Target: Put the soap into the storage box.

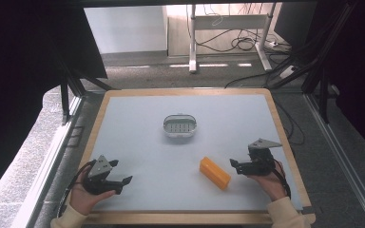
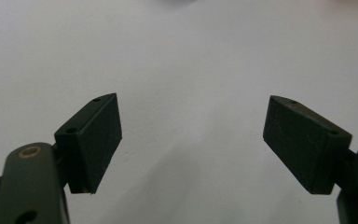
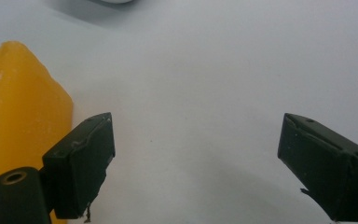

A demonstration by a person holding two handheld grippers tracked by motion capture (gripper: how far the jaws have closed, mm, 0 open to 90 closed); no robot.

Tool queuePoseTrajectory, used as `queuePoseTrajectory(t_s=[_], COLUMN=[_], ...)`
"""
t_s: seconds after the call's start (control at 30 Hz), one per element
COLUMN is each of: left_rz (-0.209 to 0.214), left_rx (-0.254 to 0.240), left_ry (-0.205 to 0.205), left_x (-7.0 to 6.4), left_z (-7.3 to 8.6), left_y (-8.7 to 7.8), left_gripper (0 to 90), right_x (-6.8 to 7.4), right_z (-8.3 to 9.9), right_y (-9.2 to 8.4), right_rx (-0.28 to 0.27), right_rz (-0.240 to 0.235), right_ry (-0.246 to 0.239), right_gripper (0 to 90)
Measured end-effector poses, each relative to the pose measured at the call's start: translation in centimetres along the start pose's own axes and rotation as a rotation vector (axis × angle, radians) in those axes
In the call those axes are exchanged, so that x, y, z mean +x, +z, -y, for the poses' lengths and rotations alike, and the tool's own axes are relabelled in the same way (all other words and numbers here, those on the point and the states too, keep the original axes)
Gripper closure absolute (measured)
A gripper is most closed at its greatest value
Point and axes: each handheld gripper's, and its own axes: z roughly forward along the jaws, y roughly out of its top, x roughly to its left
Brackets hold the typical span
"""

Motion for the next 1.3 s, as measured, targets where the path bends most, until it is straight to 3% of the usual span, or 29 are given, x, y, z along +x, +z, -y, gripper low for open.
queuePoseTrajectory(t_s=[0.17,0.5,1.13,1.3], left_rz=[-0.001,0.007,-0.007,-0.014], left_rx=[0.012,-0.001,0.025,0.023], left_ry=[0.025,0.026,0.028,0.022], left_x=[0.0,0.1,-0.4,-0.2], left_z=[-0.4,-0.1,0.3,0.3], left_y=[0.5,0.3,0.5,0.3], left_gripper=[19.2,19.3,19.3,19.3], right_x=[-0.2,0.5,-0.1,0.3], right_z=[0.3,0.4,0.3,-0.8], right_y=[-0.5,-2.8,-2.5,-2.9], right_rx=[-0.004,-0.023,-0.007,0.009], right_rz=[-0.001,0.030,0.008,-0.007], right_ry=[-0.005,-0.010,-0.012,0.002], right_gripper=[12.6,14.4,15.8,16.8])
